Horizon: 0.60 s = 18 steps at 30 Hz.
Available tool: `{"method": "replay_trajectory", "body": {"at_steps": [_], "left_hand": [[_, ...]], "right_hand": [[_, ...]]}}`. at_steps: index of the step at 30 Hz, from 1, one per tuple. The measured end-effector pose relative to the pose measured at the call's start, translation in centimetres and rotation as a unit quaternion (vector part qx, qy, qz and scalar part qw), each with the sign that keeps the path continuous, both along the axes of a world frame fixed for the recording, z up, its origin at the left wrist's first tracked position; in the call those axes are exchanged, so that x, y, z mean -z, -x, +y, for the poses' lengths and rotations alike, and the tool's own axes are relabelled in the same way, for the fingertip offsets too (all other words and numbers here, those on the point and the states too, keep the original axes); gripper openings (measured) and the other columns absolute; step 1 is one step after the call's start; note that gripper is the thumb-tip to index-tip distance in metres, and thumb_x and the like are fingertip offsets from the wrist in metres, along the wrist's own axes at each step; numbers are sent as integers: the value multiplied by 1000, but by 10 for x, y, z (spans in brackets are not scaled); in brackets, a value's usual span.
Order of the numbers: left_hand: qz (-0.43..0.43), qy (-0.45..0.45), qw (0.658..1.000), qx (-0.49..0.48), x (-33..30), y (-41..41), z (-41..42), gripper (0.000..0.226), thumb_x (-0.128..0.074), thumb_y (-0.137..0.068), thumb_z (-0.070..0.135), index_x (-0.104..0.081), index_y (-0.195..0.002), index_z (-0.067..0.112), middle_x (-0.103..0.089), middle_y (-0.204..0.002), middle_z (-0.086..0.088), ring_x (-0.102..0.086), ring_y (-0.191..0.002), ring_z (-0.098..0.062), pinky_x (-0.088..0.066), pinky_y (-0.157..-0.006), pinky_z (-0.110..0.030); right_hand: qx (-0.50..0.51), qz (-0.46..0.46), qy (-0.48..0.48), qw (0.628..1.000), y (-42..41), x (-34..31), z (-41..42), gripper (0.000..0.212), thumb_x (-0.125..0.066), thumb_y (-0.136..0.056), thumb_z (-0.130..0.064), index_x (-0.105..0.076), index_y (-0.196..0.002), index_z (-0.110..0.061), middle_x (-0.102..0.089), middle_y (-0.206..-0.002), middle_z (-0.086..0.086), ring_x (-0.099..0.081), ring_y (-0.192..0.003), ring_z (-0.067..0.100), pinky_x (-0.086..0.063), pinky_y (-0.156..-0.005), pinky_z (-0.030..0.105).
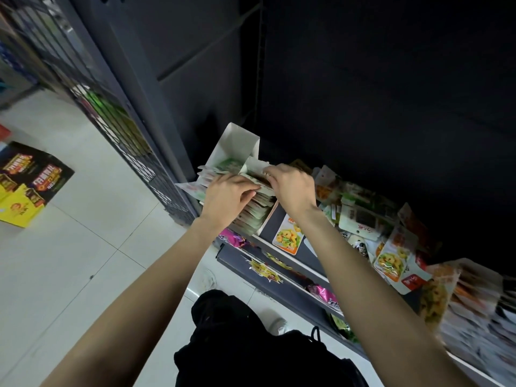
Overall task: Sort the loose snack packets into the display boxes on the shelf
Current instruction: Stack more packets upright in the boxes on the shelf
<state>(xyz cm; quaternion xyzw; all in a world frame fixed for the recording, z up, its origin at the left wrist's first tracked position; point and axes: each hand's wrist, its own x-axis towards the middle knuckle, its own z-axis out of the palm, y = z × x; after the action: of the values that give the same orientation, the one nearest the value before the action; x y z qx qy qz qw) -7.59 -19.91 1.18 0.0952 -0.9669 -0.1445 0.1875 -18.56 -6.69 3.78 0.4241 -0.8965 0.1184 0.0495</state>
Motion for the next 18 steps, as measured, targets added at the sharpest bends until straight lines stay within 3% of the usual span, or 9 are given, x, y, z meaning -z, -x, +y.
{"method": "replay_trajectory", "body": {"at_steps": [3, 5, 7, 10, 12, 14, 18], "left_hand": [[9, 11, 1000, -15, -2, 0, 5, 18, -71, -81, 19, -74, -97, 26, -72, -94, 4, -65, -88, -24, -52, -80, -36], [30, 18, 999, -39, -8, -1, 16, 19, -66, -82, 20, -70, -101, 21, -70, -98, 1, -62, -92, -25, -48, -82, -35], [87, -10, 995, -58, -16, -6, 37, 21, -58, -84, 23, -63, -103, 15, -66, -98, -2, -57, -92, -21, -44, -81, -29], [150, -101, 984, -4, -19, -18, 87, 14, -54, -86, 22, -52, -96, 12, -59, -86, -2, -49, -80, -10, -38, -69, -18], [99, -149, 983, 38, -3, -19, 113, 15, -56, -86, 22, -52, -98, 14, -58, -85, 2, -51, -77, -8, -45, -65, -21], [-26, -199, 979, 29, 21, -9, 125, 25, -60, -88, 26, -51, -109, 15, -60, -96, 1, -57, -88, -13, -53, -72, -33], [-260, -134, 955, -46, 59, 17, 128, 50, -59, -89, 34, -37, -128, 13, -50, -123, -12, -45, -118, -26, -42, -97, -35]], "right_hand": [[-1, -11, 10, 1000, 3, 4, 1, 39, -53, -87, -4, -65, -117, -26, -67, -107, 1, -66, -90, 29, -46, -65, 31], [-4, -57, 26, 998, 4, 4, 1, 35, -52, -91, -8, -66, -118, -25, -67, -114, 0, -65, -99, 28, -51, -74, 35], [-4, -100, 118, 988, 2, 0, 9, 30, -54, -93, -13, -66, -119, -22, -66, -118, 0, -64, -105, 23, -53, -80, 36], [43, -109, 262, 958, -8, 7, 49, 29, -54, -94, -15, -64, -122, -17, -66, -118, 0, -64, -101, 15, -51, -80, 28], [119, -121, 275, 946, -17, 33, 91, 28, -52, -94, -10, -64, -119, -15, -68, -112, 2, -66, -93, 16, -54, -78, 30], [196, -167, 192, 947, -27, 64, 133, 30, -52, -92, -7, -64, -118, -17, -67, -115, 5, -67, -92, 23, -57, -75, 39], [216, -237, -48, 946, -39, 99, 184, 35, -50, -94, -15, -59, -127, -23, -52, -134, 3, -46, -124, 26, -42, -102, 39]]}}
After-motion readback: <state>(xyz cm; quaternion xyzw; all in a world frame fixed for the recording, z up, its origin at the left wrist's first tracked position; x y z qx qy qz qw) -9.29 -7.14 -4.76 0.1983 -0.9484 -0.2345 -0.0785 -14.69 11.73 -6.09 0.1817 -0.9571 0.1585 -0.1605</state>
